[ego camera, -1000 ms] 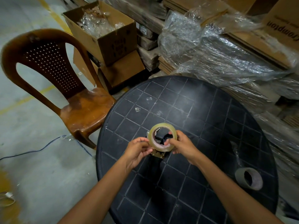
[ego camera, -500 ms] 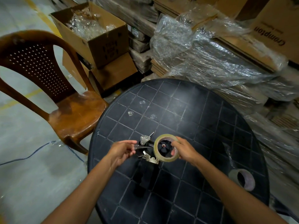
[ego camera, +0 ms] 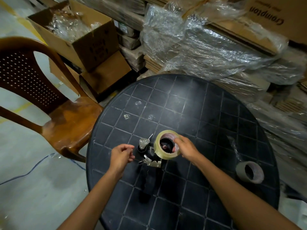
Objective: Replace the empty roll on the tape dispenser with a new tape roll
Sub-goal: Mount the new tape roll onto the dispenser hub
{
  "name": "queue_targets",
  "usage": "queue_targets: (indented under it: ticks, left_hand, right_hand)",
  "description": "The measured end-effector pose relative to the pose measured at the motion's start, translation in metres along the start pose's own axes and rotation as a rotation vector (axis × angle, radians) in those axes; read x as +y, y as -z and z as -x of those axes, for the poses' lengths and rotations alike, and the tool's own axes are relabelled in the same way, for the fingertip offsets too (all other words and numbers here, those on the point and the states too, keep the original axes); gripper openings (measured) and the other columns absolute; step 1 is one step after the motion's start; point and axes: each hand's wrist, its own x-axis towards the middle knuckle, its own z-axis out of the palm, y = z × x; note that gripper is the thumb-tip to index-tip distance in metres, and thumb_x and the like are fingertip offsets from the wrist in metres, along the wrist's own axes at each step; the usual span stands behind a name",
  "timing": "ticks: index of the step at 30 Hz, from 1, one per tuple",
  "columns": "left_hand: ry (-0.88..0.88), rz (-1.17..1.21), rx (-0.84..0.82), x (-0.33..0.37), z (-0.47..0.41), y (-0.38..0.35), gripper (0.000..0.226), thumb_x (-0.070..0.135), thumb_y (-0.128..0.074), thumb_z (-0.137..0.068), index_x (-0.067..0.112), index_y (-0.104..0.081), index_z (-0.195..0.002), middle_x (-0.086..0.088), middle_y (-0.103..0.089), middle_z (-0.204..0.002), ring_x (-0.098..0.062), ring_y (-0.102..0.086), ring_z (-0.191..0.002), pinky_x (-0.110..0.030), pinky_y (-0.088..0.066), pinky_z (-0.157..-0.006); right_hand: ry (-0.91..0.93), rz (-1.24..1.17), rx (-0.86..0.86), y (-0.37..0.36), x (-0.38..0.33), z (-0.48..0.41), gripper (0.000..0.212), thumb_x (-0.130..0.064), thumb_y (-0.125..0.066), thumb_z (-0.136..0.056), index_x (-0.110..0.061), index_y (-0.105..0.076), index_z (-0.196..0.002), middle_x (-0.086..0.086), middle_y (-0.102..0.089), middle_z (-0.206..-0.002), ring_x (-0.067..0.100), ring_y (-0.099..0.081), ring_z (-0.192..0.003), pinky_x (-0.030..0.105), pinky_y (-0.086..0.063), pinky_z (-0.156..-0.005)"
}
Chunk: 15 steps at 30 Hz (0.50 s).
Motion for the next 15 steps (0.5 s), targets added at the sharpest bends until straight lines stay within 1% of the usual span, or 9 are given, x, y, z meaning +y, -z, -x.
queue_targets:
  ticks: [2, 3, 5, 7, 8, 10, 12, 14, 15]
  left_hand:
    - [-0.168, -0.051, -0.014, 0.006, 0.003, -0.007, 0.017, 0.001, -0.055, -0.088, 0.010, -0.069, -0.086, -0.008, -0.062, -0.073, -0.018, -0.060, -0.066, -0.023, -0.048, -0.057]
    - [-0.239, -0.064, -0.057, 0.010, 0.004, -0.012, 0.014, 0.003, -0.059, -0.088, 0.013, -0.070, -0.087, -0.005, -0.066, -0.077, -0.016, -0.062, -0.072, -0.025, -0.049, -0.062]
    - [-0.320, -0.086, -0.230, 0.019, 0.007, -0.019, 0.017, 0.011, -0.067, -0.086, 0.018, -0.069, -0.100, 0.000, -0.069, -0.091, -0.009, -0.065, -0.085, -0.025, -0.051, -0.075]
    - [-0.302, -0.147, -0.427, 0.023, 0.010, -0.024, 0.044, 0.026, -0.078, -0.076, 0.023, -0.062, -0.117, 0.002, -0.066, -0.105, -0.006, -0.064, -0.096, -0.026, -0.052, -0.084]
    - [-0.277, -0.202, -0.488, 0.022, 0.012, -0.025, 0.059, 0.034, -0.083, -0.068, 0.027, -0.058, -0.121, 0.004, -0.064, -0.111, -0.007, -0.064, -0.101, -0.027, -0.053, -0.087]
    - [-0.268, -0.293, -0.505, 0.016, 0.013, -0.027, 0.076, 0.045, -0.087, -0.057, 0.033, -0.054, -0.124, 0.004, -0.064, -0.114, -0.011, -0.065, -0.104, -0.031, -0.055, -0.088]
    - [-0.274, -0.318, -0.452, 0.011, 0.013, -0.033, 0.069, 0.053, -0.083, -0.059, 0.034, -0.055, -0.120, 0.001, -0.066, -0.111, -0.013, -0.067, -0.098, -0.036, -0.058, -0.085]
    - [-0.250, -0.317, -0.380, 0.012, 0.009, -0.043, 0.049, 0.054, -0.075, -0.069, 0.032, -0.060, -0.110, -0.001, -0.069, -0.101, -0.018, -0.070, -0.089, -0.043, -0.059, -0.081]
    - [-0.223, -0.326, -0.348, 0.014, 0.007, -0.048, 0.038, 0.050, -0.072, -0.074, 0.030, -0.062, -0.105, -0.002, -0.071, -0.095, -0.020, -0.070, -0.084, -0.045, -0.059, -0.079]
  right_hand:
    - [0.015, 0.007, -0.019, -0.003, -0.004, 0.000, 0.028, -0.030, -0.044, -0.097, -0.017, -0.067, -0.108, 0.010, -0.071, -0.085, 0.015, -0.060, -0.073, 0.029, -0.047, -0.059]
    - [0.024, 0.006, -0.032, -0.004, -0.006, 0.001, 0.027, -0.030, -0.044, -0.097, -0.020, -0.067, -0.107, 0.012, -0.072, -0.086, 0.017, -0.062, -0.074, 0.030, -0.050, -0.057]
    - [0.037, 0.002, -0.052, -0.004, -0.011, 0.001, 0.023, -0.030, -0.045, -0.097, -0.025, -0.065, -0.108, 0.011, -0.071, -0.082, 0.019, -0.064, -0.073, 0.032, -0.054, -0.057]
    - [0.036, -0.011, -0.049, -0.003, -0.015, 0.001, 0.020, -0.029, -0.045, -0.098, -0.027, -0.061, -0.109, 0.008, -0.068, -0.079, 0.021, -0.063, -0.070, 0.032, -0.054, -0.057]
    - [0.032, -0.018, -0.037, -0.003, -0.016, 0.001, 0.018, -0.028, -0.045, -0.098, -0.028, -0.059, -0.110, 0.007, -0.066, -0.079, 0.020, -0.063, -0.069, 0.031, -0.054, -0.055]
    - [0.023, -0.026, -0.016, -0.004, -0.015, 0.001, 0.019, -0.027, -0.045, -0.099, -0.028, -0.058, -0.112, 0.007, -0.065, -0.080, 0.018, -0.062, -0.068, 0.028, -0.053, -0.052]
    - [0.016, -0.018, -0.010, -0.007, -0.012, 0.001, 0.020, -0.028, -0.044, -0.099, -0.025, -0.057, -0.114, 0.008, -0.067, -0.086, 0.017, -0.063, -0.070, 0.026, -0.054, -0.050]
    - [-0.008, -0.009, -0.003, -0.011, -0.007, -0.001, 0.023, -0.032, -0.044, -0.100, -0.020, -0.053, -0.117, 0.009, -0.067, -0.091, 0.017, -0.065, -0.072, 0.026, -0.054, -0.050]
    - [-0.027, -0.007, 0.002, -0.012, -0.004, -0.002, 0.025, -0.034, -0.044, -0.100, -0.017, -0.050, -0.118, 0.009, -0.067, -0.092, 0.018, -0.065, -0.072, 0.026, -0.054, -0.050]
